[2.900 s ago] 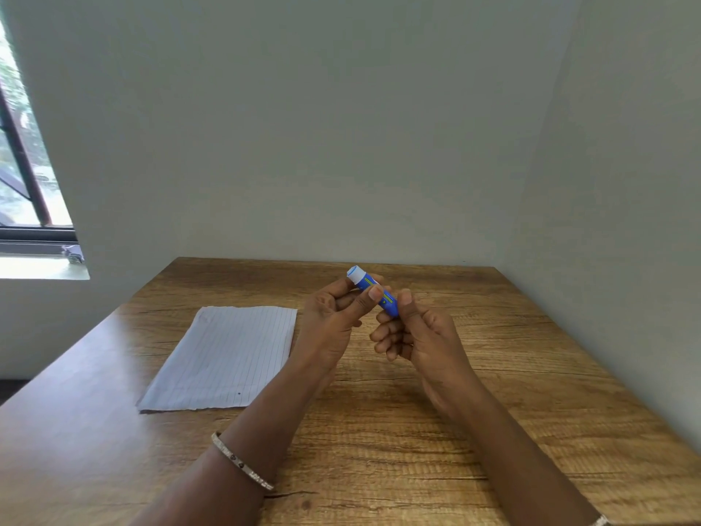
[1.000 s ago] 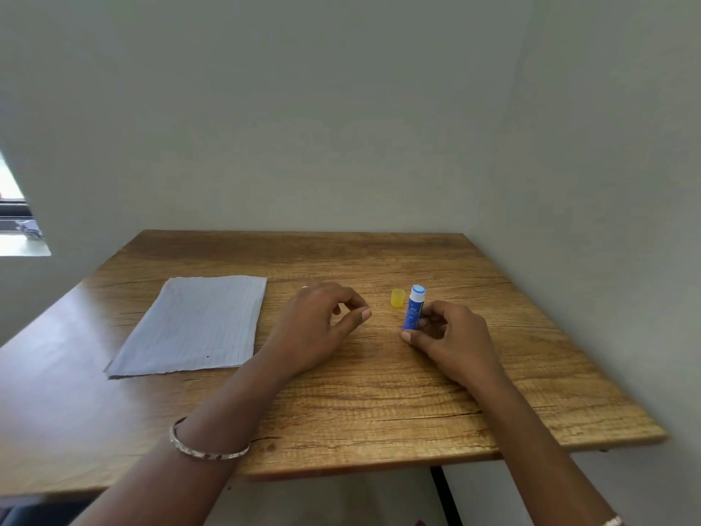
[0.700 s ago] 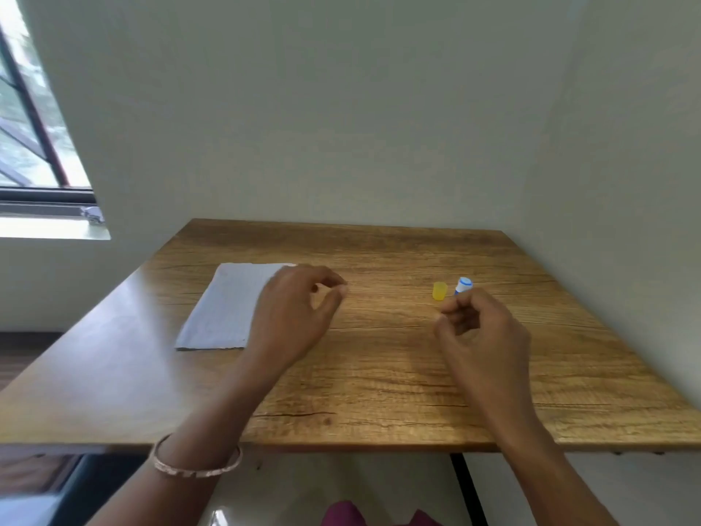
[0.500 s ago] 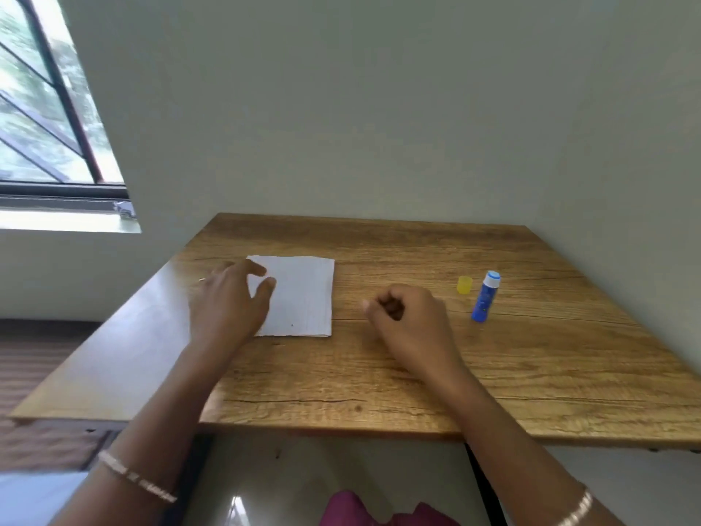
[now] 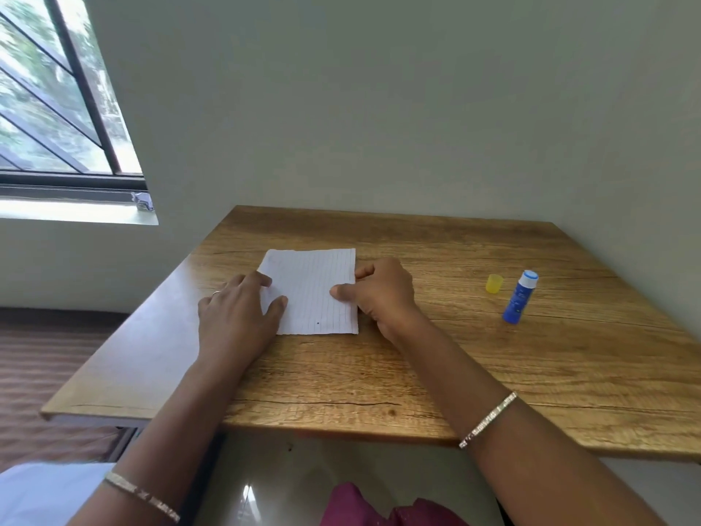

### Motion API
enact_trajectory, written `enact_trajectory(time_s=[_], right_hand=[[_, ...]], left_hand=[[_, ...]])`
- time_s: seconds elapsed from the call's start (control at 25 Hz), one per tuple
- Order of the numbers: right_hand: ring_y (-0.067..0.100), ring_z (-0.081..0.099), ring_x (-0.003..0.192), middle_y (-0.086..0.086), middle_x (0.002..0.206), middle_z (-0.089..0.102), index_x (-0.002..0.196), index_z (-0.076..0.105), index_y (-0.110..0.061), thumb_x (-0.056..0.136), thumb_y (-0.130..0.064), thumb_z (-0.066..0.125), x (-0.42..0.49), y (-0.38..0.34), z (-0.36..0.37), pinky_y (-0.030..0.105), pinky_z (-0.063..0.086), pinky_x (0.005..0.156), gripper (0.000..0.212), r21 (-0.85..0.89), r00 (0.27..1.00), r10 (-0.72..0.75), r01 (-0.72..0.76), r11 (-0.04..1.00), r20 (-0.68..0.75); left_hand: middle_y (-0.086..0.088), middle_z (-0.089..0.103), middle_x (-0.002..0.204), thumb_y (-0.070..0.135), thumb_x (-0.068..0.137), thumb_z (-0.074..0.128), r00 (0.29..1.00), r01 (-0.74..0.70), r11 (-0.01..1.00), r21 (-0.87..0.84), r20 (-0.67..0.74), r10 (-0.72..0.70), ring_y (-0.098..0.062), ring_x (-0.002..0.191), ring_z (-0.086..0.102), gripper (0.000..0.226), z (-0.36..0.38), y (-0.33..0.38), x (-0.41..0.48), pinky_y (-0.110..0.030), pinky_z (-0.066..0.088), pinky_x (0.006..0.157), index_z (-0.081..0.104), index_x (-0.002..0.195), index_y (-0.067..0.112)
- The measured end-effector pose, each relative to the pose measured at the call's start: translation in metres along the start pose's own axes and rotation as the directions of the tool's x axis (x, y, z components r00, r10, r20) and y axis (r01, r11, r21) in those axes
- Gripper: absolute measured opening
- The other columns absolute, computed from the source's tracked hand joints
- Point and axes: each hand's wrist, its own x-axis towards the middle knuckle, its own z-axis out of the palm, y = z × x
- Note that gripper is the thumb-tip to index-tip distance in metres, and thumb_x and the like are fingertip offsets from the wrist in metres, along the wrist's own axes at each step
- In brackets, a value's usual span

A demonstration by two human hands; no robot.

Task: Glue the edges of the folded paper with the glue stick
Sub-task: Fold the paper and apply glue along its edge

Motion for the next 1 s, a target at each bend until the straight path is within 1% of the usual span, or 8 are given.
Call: enact_trajectory(time_s=[0.16,0.32,0.4,0.56,0.68,0.76,0.88,1.0], right_hand=[[0.022,0.072,0.094,0.005,0.104,0.072,0.093,0.069,-0.009,0.067,-0.011,0.093,0.009,0.005,-0.001,0.045,0.063,0.078,0.035,0.160,0.997,0.075,-0.072,0.984,-0.013],[0.019,0.073,0.081,0.007,0.102,0.074,0.084,0.069,-0.009,0.081,-0.011,0.083,0.010,0.010,-0.018,0.033,0.063,0.068,0.015,0.219,0.997,0.078,-0.078,0.972,0.009],[0.021,0.073,0.087,0.008,0.103,0.075,0.085,0.069,-0.011,0.083,-0.014,0.082,0.008,0.014,-0.035,0.037,0.064,0.074,0.013,0.234,0.998,0.067,-0.065,0.970,0.001],[0.022,0.069,0.099,0.005,0.106,0.074,0.095,0.071,-0.012,0.086,-0.020,0.079,-0.007,0.025,-0.087,0.040,0.061,0.082,0.015,0.149,0.999,0.016,-0.022,0.989,0.038],[0.019,0.068,0.094,0.010,0.104,0.075,0.103,0.074,-0.006,0.092,-0.023,0.072,-0.025,0.037,-0.131,0.028,0.053,0.071,0.021,0.034,0.979,0.055,-0.063,0.997,0.197],[0.019,0.068,0.087,0.009,0.098,0.077,0.099,0.077,-0.007,0.093,-0.027,0.071,-0.036,0.046,-0.154,0.028,0.051,0.072,0.021,-0.031,0.966,0.083,-0.078,0.996,0.245],[0.020,0.070,0.089,0.008,0.096,0.078,0.091,0.080,-0.013,0.090,-0.029,0.075,-0.048,0.061,-0.172,0.031,0.051,0.077,0.017,-0.124,0.974,0.102,-0.078,0.989,0.202],[0.019,0.068,0.088,0.004,0.092,0.076,0.086,0.078,-0.015,0.085,-0.032,0.079,-0.055,0.078,-0.175,0.033,0.049,0.075,0.017,-0.180,0.994,0.083,-0.069,0.981,0.068]], left_hand=[[-0.005,0.056,0.142,0.052,0.094,0.054,1.000,0.003,1.000,0.003,0.031,-0.003,-0.030,0.129,0.052,0.053,-0.001,0.000,0.000,-0.050,0.031,0.107,0.051,0.138,0.022],[-0.006,0.057,0.142,0.054,0.097,0.047,0.999,0.000,0.999,0.038,0.032,-0.001,-0.032,0.131,0.051,0.053,0.000,-0.001,0.001,-0.050,0.032,0.107,0.054,0.138,0.021],[-0.007,0.060,0.138,0.053,0.099,0.043,1.000,-0.011,0.999,0.036,0.015,0.010,-0.032,0.129,0.052,0.050,0.000,0.000,0.001,-0.050,0.034,0.105,0.058,0.133,0.019],[-0.007,0.062,0.135,0.052,0.098,0.045,0.999,-0.031,0.998,0.063,0.015,0.030,-0.033,0.126,0.054,0.049,0.000,0.000,0.000,-0.051,0.036,0.103,0.064,0.127,0.018],[-0.009,0.062,0.135,0.051,0.097,0.050,0.999,-0.033,0.999,0.043,-0.017,0.034,-0.036,0.124,0.055,0.045,0.000,-0.001,0.000,-0.053,0.038,0.101,0.069,0.118,0.017],[-0.010,0.063,0.134,0.048,0.096,0.053,0.998,-0.056,0.998,0.020,-0.041,0.056,-0.038,0.122,0.055,0.039,-0.002,0.002,0.000,-0.055,0.040,0.098,0.072,0.110,0.017],[-0.011,0.066,0.131,0.047,0.095,0.058,0.984,-0.152,0.988,-0.003,-0.091,0.152,-0.039,0.121,0.057,0.033,-0.004,0.010,-0.003,-0.059,0.042,0.097,0.073,0.105,0.020],[-0.005,0.069,0.125,0.050,0.093,0.059,0.941,-0.331,0.938,-0.098,-0.111,0.320,-0.032,0.119,0.060,0.029,-0.004,0.024,-0.013,-0.057,0.044,0.097,0.072,0.102,0.025]])
